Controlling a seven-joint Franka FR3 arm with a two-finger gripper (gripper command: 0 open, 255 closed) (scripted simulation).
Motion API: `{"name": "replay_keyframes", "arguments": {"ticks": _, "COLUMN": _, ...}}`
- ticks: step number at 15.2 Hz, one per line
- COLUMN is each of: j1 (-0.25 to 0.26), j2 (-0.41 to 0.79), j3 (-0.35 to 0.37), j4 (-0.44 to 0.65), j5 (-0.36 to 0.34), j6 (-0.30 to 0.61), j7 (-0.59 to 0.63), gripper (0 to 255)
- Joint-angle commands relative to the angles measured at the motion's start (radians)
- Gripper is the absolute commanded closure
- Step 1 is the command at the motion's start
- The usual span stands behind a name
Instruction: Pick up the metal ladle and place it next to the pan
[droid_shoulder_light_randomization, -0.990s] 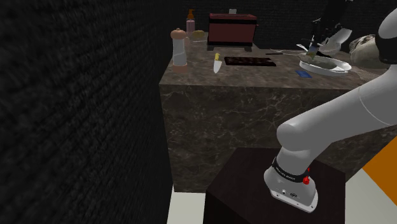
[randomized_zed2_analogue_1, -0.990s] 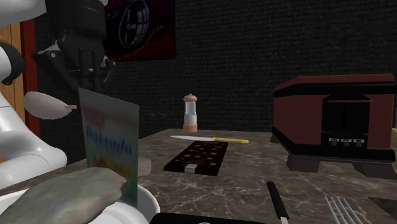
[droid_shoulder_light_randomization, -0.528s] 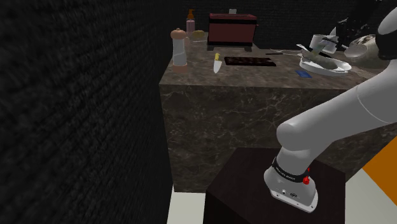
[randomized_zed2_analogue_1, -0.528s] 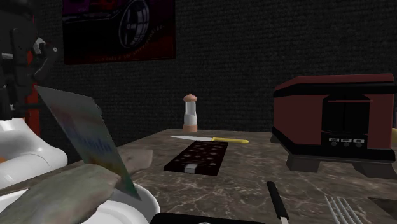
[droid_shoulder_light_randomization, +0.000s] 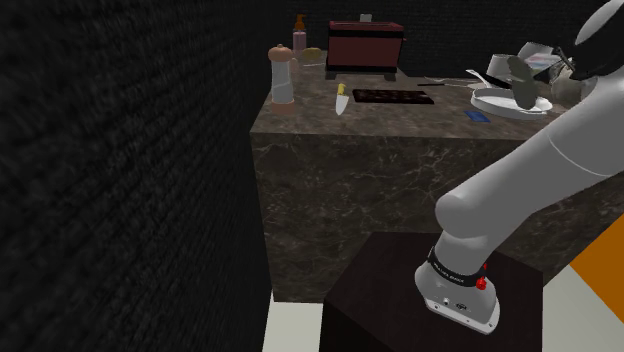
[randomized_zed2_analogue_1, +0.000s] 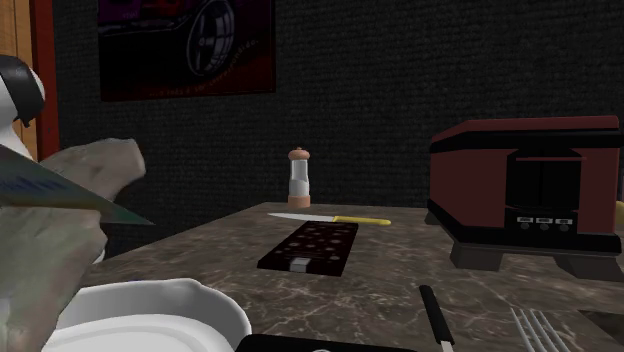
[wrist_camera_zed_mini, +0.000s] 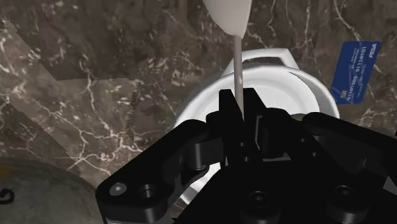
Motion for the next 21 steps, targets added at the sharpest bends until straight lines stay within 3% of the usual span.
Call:
{"name": "replay_keyframes", "arguments": {"ticks": 1, "j1": 0.027, "j2": 0.051, "j3": -0.095, "j4": 0.059, "j5": 0.019, "j6": -0.009, "j7": -0.077, "gripper": 255}}
{"name": "replay_keyframes", "arguments": {"ticks": 3, "j1": 0.081, "j2": 0.125, "j3": -0.241, "j4": 0.121, "j5": 0.062, "j6": -0.011, "j7": -0.169, "gripper": 255}}
{"name": "replay_keyframes", "arguments": {"ticks": 4, "j1": 0.131, "j2": 0.177, "j3": -0.351, "j4": 0.155, "j5": 0.100, "j6": -0.012, "j7": -0.226, "gripper": 255}}
{"name": "replay_keyframes", "arguments": {"ticks": 5, "j1": 0.252, "j2": 0.238, "j3": -0.544, "j4": 0.191, "j5": 0.150, "j6": -0.015, "j7": -0.291, "gripper": 255}}
{"name": "replay_keyframes", "arguments": {"ticks": 6, "j1": 0.404, "j2": 0.211, "j3": -0.685, "j4": 0.223, "j5": 0.124, "j6": -0.024, "j7": -0.288, "gripper": 255}}
{"name": "replay_keyframes", "arguments": {"ticks": 7, "j1": 0.344, "j2": 0.182, "j3": -0.600, "j4": 0.198, "j5": 0.096, "j6": -0.010, "j7": -0.267, "gripper": 255}}
{"name": "replay_keyframes", "arguments": {"ticks": 12, "j1": 0.147, "j2": 0.176, "j3": -0.414, "j4": 0.081, "j5": 0.095, "j6": 0.069, "j7": -0.265, "gripper": 255}}
{"name": "replay_keyframes", "arguments": {"ticks": 16, "j1": 0.081, "j2": 0.133, "j3": -0.328, "j4": 0.000, "j5": 0.060, "j6": 0.124, "j7": -0.237, "gripper": 255}}
{"name": "replay_keyframes", "arguments": {"ticks": 21, "j1": 0.037, "j2": 0.091, "j3": -0.274, "j4": -0.092, "j5": 0.027, "j6": 0.191, "j7": -0.211, "gripper": 255}}
